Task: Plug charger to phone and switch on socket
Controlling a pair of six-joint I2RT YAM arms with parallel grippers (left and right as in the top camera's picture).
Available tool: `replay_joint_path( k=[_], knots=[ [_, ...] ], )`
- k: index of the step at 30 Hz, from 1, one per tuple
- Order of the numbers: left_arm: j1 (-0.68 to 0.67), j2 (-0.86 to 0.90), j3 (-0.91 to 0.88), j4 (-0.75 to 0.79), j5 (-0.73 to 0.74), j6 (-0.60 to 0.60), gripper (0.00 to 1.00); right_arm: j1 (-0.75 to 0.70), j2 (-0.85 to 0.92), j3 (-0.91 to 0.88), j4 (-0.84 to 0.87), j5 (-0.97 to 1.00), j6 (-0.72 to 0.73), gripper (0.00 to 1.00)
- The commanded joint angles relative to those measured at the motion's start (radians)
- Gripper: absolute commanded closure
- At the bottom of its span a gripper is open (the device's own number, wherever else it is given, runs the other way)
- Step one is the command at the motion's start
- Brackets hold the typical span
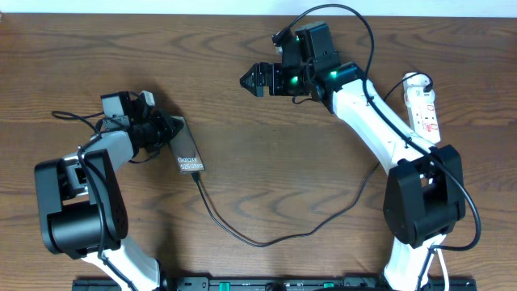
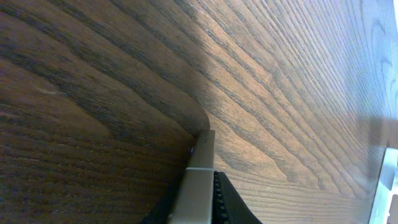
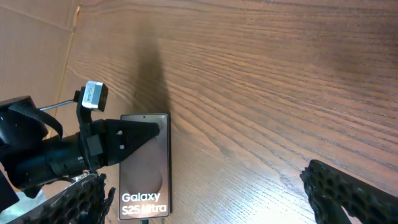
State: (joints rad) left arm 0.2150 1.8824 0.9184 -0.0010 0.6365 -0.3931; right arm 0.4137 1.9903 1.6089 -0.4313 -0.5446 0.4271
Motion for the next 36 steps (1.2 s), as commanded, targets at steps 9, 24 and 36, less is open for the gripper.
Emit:
replay_joint_path(
  k=[9,24,36],
  knots=[
    [0.002,0.009,-0.014,-0.022,-0.091,0.019,0.77,0.007,-0.003,0.007,-0.003,0.004,-0.017,0.01],
    [0.002,0.009,-0.014,-0.047,-0.092,0.019,0.63,0.007,-0.003,0.007,-0.004,0.004,-0.017,0.01],
    [0.002,0.009,-0.014,-0.051,-0.092,0.019,0.57,0.007,-0.003,0.007,-0.008,0.004,-0.017,0.01]
  ],
)
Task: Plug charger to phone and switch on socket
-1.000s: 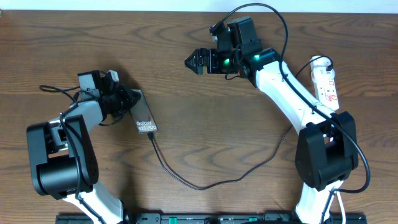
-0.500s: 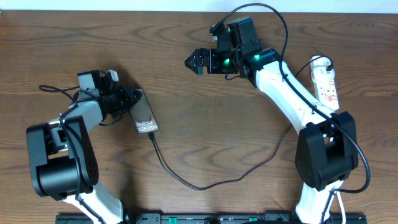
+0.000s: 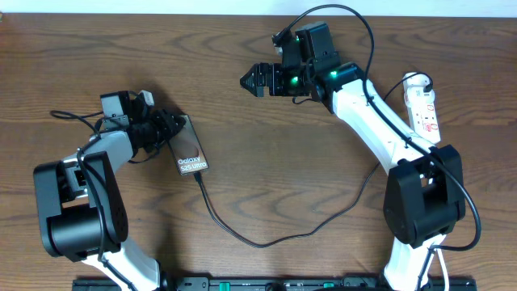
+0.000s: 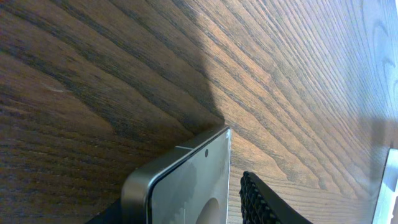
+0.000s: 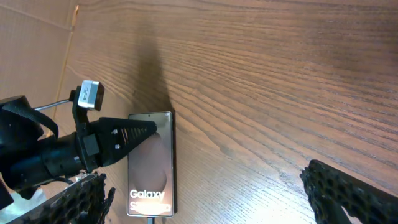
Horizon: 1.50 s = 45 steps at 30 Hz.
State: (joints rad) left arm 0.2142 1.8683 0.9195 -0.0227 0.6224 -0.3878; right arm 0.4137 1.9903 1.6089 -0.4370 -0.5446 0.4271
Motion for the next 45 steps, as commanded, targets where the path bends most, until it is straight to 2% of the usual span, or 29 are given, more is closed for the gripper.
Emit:
replay_joint_path(
  k=[1,25,38,45],
  knots=[
    [0.003,0.023,-0.015,-0.034,-0.078,0.013,0.57,0.007,-0.003,0.007,-0.002,0.004,-0.017,0.01],
    [0.005,0.023,-0.015,-0.059,-0.100,0.013,0.56,0.007,-0.003,0.007,-0.002,0.004,-0.017,0.01],
    [0.005,0.023,-0.015,-0.079,-0.150,0.014,0.56,0.007,-0.003,0.007,-0.003,0.004,-0.017,0.01],
    [0.005,0.023,-0.015,-0.112,-0.224,0.014,0.56,0.007,-0.003,0.007,-0.003,0.004,-0.017,0.01]
  ],
)
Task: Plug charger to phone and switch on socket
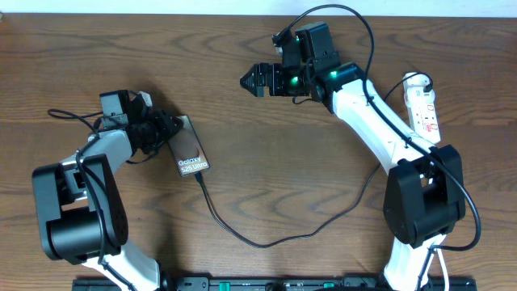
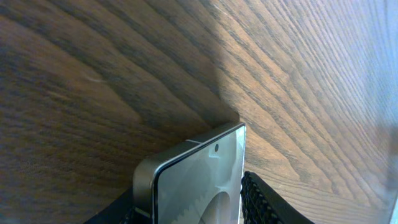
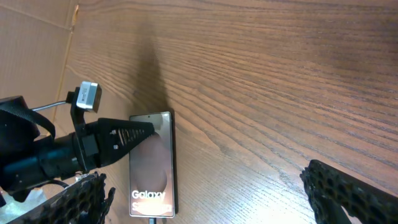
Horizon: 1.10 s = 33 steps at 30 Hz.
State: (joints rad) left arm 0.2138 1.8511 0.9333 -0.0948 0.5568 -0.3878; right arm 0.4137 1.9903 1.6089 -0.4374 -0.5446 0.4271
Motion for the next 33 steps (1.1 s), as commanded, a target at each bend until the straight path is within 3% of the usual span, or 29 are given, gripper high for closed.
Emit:
replay_joint_path(
  k=[1,33],
  knots=[
    [0.006,0.040,-0.029,-0.044,-0.162,0.014,0.56,0.007,-0.003,0.007,-0.002,0.004,-0.017,0.01],
    [0.005,0.040,-0.029,-0.087,-0.218,0.025,0.56,0.007,-0.003,0.007,-0.008,0.004,-0.017,0.01]
  ],
)
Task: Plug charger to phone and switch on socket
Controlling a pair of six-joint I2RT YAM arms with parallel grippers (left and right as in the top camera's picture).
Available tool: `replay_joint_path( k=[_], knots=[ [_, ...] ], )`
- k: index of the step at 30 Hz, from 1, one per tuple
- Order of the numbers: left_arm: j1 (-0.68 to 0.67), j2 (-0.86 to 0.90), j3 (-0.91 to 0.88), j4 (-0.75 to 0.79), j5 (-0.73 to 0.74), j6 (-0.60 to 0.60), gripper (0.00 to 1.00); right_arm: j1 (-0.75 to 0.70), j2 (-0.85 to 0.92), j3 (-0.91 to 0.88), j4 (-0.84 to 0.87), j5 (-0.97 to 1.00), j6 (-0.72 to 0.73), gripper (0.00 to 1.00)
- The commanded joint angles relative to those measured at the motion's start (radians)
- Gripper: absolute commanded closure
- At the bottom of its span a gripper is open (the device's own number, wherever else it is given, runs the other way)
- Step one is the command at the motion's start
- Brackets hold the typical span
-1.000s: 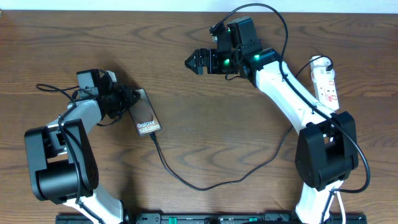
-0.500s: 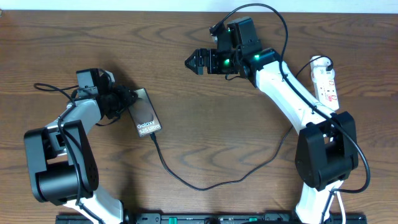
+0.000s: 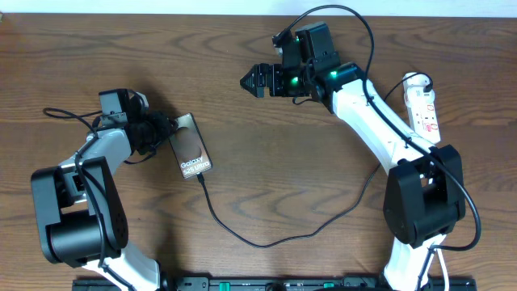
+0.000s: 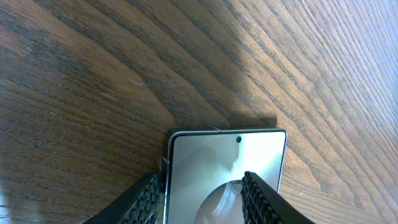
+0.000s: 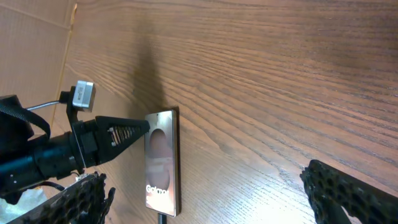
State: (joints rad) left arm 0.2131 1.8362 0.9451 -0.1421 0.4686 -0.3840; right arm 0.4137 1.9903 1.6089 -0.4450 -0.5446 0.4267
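Note:
The phone (image 3: 191, 147) with "Galaxy" on its lit screen lies left of centre, and a black charger cable (image 3: 250, 240) is plugged into its bottom end. My left gripper (image 3: 166, 131) is shut on the phone's top end. In the left wrist view the phone (image 4: 224, 177) sits between my left gripper (image 4: 202, 182) pads. The right wrist view shows the phone (image 5: 163, 162) tilted up on one long edge. My right gripper (image 3: 249, 79) hangs open and empty above the table's middle back. A white socket strip (image 3: 425, 107) lies at the far right.
The cable loops across the table's front and runs up behind the right arm (image 3: 380, 129) toward the socket strip. A thin black wire (image 3: 60, 113) trails left of the left arm. The wooden table (image 3: 266, 178) carries nothing else.
The left gripper has turned with the phone, so the screen now faces the left wrist camera squarely and the phone looks narrower and more tilted from the right wrist. The right arm has not moved.
At first the phone showed edge-on between the left gripper's pads, with the cable plugged in. Then more of its screen showed at each moment as the gripper turned. Now the whole top of the screen shows. The right gripper stayed open in the same place throughout.

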Motion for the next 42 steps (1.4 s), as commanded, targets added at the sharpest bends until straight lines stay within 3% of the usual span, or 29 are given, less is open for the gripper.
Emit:
replay_joint_path(
  k=[1,10,20,23,27,33,34,35,42],
  knots=[
    [0.006,0.055,-0.041,-0.040,-0.130,0.021,0.56,0.007,-0.003,0.007,-0.001,0.004,-0.016,0.01],
    [0.006,0.054,-0.041,-0.040,-0.125,0.021,0.55,0.007,-0.003,0.007,-0.002,0.004,-0.016,0.01],
    [0.006,0.033,-0.036,-0.040,-0.057,0.021,0.25,0.007,-0.003,0.007,-0.002,0.004,-0.017,0.01],
    [0.006,0.018,-0.036,-0.044,-0.044,0.022,0.20,0.007,-0.003,0.007,-0.002,0.005,-0.017,0.01],
    [0.006,-0.037,-0.035,-0.032,0.042,0.030,0.16,0.007,-0.003,0.007,-0.005,0.016,-0.017,0.01],
    [0.006,-0.157,-0.035,0.041,0.293,0.036,0.15,0.007,-0.003,0.007,-0.014,0.042,-0.016,0.01],
    [0.006,-0.186,-0.035,0.058,0.333,0.036,0.07,0.007,-0.003,0.007,-0.020,0.051,-0.016,0.01],
    [0.006,-0.210,-0.035,0.069,0.358,0.036,0.06,0.005,-0.003,0.007,-0.023,0.057,-0.016,0.01],
    [0.006,-0.483,-0.030,0.080,0.388,0.051,0.05,-0.055,-0.042,0.018,-0.118,0.065,0.007,0.00]
  ],
)
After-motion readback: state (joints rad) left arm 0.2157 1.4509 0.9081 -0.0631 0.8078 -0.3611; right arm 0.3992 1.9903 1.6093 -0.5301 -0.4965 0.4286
